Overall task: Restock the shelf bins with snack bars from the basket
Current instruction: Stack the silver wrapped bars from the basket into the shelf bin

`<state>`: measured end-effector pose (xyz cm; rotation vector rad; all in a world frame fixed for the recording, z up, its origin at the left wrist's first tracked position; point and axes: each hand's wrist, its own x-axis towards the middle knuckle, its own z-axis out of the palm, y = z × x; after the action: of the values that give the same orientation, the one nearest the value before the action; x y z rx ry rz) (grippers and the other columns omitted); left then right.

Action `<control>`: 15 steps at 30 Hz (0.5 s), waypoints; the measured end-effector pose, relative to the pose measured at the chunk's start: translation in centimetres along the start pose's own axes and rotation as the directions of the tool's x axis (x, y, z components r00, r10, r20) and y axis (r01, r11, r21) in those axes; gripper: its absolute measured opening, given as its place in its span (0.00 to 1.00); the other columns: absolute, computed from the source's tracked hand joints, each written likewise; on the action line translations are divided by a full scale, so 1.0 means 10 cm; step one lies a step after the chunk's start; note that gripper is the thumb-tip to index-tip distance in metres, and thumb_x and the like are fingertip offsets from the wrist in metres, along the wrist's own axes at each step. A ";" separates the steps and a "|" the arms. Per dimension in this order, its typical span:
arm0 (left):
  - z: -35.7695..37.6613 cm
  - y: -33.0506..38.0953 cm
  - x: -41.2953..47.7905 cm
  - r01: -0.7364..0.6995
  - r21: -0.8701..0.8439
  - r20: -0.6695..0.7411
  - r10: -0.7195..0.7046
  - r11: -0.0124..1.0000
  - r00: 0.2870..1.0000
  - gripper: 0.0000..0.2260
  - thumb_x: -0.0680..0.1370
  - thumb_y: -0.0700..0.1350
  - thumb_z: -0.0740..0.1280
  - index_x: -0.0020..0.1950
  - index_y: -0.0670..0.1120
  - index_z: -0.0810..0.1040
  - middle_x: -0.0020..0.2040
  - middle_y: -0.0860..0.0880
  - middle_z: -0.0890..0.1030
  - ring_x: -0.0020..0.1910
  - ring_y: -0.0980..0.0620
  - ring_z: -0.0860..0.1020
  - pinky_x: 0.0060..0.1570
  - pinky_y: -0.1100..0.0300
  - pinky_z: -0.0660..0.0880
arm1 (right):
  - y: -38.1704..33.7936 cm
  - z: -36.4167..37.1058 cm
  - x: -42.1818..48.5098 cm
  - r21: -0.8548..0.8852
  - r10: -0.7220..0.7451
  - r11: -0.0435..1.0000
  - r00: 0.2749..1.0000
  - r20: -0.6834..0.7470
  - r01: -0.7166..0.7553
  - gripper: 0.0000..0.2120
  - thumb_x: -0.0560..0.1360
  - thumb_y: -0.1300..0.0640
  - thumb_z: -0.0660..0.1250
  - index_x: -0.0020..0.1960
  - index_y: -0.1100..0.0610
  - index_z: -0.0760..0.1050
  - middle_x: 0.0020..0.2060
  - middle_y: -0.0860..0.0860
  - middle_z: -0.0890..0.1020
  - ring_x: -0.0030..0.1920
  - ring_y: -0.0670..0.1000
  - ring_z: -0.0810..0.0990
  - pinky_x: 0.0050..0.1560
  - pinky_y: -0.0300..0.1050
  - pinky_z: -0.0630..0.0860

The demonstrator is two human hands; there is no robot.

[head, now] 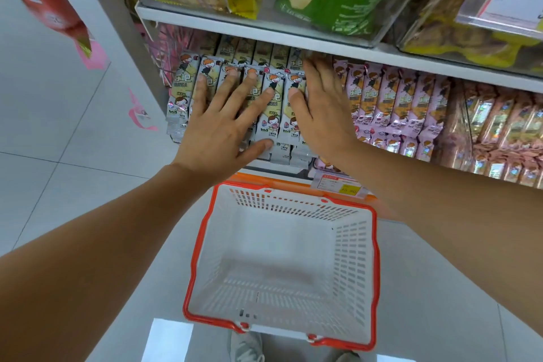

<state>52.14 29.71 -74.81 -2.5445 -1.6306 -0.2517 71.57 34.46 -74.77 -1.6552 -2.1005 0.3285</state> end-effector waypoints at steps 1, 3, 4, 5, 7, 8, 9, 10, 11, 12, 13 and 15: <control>-0.01 0.02 0.00 -0.006 -0.007 -0.009 0.005 1.000 1.000 0.31 0.80 0.65 0.50 0.79 0.51 0.56 0.79 0.45 0.56 0.78 0.42 0.53 0.73 0.35 0.48 | -0.01 -0.03 -0.01 0.007 -0.007 1.000 1.000 -0.015 0.007 0.28 0.80 0.47 0.50 0.76 0.59 0.60 0.74 0.54 0.63 0.75 0.54 0.58 0.75 0.52 0.57; -0.03 0.07 0.01 -0.029 -0.016 -0.032 0.028 0.999 0.999 0.31 0.80 0.65 0.51 0.79 0.50 0.57 0.79 0.45 0.57 0.78 0.42 0.53 0.73 0.36 0.49 | -0.04 -0.10 -0.04 0.051 -0.014 0.999 0.998 -0.055 0.017 0.27 0.80 0.48 0.52 0.75 0.59 0.62 0.73 0.55 0.66 0.73 0.54 0.62 0.73 0.53 0.60; -0.03 0.09 0.03 -0.043 -0.020 -0.040 0.042 0.999 0.998 0.31 0.80 0.65 0.51 0.79 0.50 0.57 0.79 0.45 0.57 0.78 0.43 0.53 0.73 0.36 0.49 | -0.05 -0.15 -0.08 0.083 -0.021 0.996 0.998 -0.066 0.027 0.27 0.79 0.49 0.52 0.75 0.59 0.63 0.72 0.55 0.67 0.73 0.54 0.63 0.72 0.53 0.61; -0.04 0.12 0.05 -0.055 -0.026 -0.044 0.054 0.998 0.998 0.31 0.80 0.65 0.52 0.79 0.50 0.57 0.79 0.46 0.57 0.78 0.43 0.53 0.73 0.36 0.49 | -0.04 -0.19 -0.14 0.110 -0.038 0.993 0.997 -0.060 0.045 0.28 0.78 0.49 0.53 0.75 0.59 0.62 0.73 0.54 0.66 0.73 0.53 0.62 0.73 0.53 0.60; -0.04 0.15 0.10 -0.082 -0.043 -0.048 0.080 0.996 0.996 0.31 0.79 0.64 0.53 0.79 0.50 0.57 0.79 0.47 0.57 0.78 0.44 0.53 0.73 0.36 0.49 | 0.01 -0.25 -0.32 0.126 -0.102 0.987 0.994 0.022 0.099 0.31 0.76 0.48 0.55 0.77 0.58 0.58 0.76 0.53 0.60 0.76 0.52 0.57 0.75 0.49 0.53; -0.04 0.17 0.12 -0.096 -0.047 -0.049 0.094 0.994 0.994 0.31 0.79 0.64 0.54 0.79 0.50 0.57 0.79 0.47 0.57 0.78 0.44 0.53 0.73 0.35 0.49 | 0.05 -0.27 -0.42 0.117 -0.145 0.984 0.986 0.080 0.135 0.33 0.75 0.48 0.56 0.78 0.57 0.55 0.78 0.52 0.56 0.78 0.51 0.52 0.76 0.46 0.49; -0.03 0.18 0.14 -0.111 -0.049 -0.048 0.108 0.993 0.993 0.31 0.79 0.64 0.54 0.79 0.51 0.58 0.79 0.47 0.58 0.78 0.44 0.54 0.73 0.36 0.48 | 0.10 -0.26 -0.50 0.102 -0.182 0.980 0.974 0.135 0.169 0.35 0.75 0.48 0.58 0.79 0.58 0.53 0.79 0.52 0.52 0.78 0.49 0.49 0.76 0.43 0.44; -0.03 0.18 0.15 -0.123 -0.049 -0.047 0.121 0.991 0.992 0.30 0.79 0.63 0.54 0.78 0.50 0.59 0.78 0.47 0.59 0.78 0.44 0.55 0.74 0.37 0.47 | 0.14 -0.25 -0.56 0.087 -0.207 0.977 0.963 0.173 0.194 0.36 0.75 0.49 0.59 0.79 0.58 0.51 0.79 0.52 0.50 0.79 0.48 0.46 0.76 0.41 0.42; -0.02 0.18 0.15 -0.133 -0.051 -0.042 0.131 0.990 0.991 0.29 0.80 0.62 0.54 0.78 0.50 0.61 0.78 0.47 0.60 0.78 0.44 0.55 0.74 0.37 0.47 | 0.18 -0.22 -0.58 0.082 -0.220 0.975 0.957 0.191 0.208 0.36 0.76 0.50 0.59 0.79 0.59 0.50 0.79 0.52 0.49 0.79 0.48 0.44 0.76 0.42 0.41; -0.02 0.19 0.15 -0.141 -0.056 -0.038 0.139 0.988 0.990 0.29 0.80 0.61 0.54 0.77 0.49 0.62 0.78 0.47 0.61 0.77 0.44 0.56 0.74 0.37 0.48 | 0.20 -0.20 -0.57 0.087 -0.224 0.974 0.955 0.193 0.211 0.36 0.77 0.51 0.60 0.79 0.60 0.49 0.79 0.53 0.48 0.79 0.48 0.43 0.77 0.43 0.42; -0.01 0.19 0.15 -0.145 -0.063 -0.035 0.143 0.987 0.989 0.28 0.80 0.60 0.54 0.77 0.49 0.63 0.77 0.47 0.62 0.77 0.44 0.57 0.73 0.36 0.49 | 0.20 -0.18 -0.54 0.100 -0.222 0.973 0.956 0.191 0.206 0.36 0.77 0.51 0.60 0.79 0.60 0.49 0.79 0.53 0.48 0.79 0.48 0.42 0.77 0.42 0.42; 0.01 0.20 0.15 -0.143 -0.082 -0.035 0.141 0.986 0.989 0.27 0.80 0.59 0.55 0.76 0.48 0.64 0.77 0.47 0.63 0.77 0.44 0.58 0.73 0.36 0.49 | 0.18 -0.17 -0.48 0.117 -0.214 0.974 0.958 0.190 0.194 0.35 0.78 0.53 0.61 0.79 0.61 0.49 0.79 0.54 0.48 0.79 0.49 0.42 0.76 0.38 0.40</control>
<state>54.58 30.21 -74.58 -2.6908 -1.4493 -0.3496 74.85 30.18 -75.05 -1.3843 -2.3395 0.5417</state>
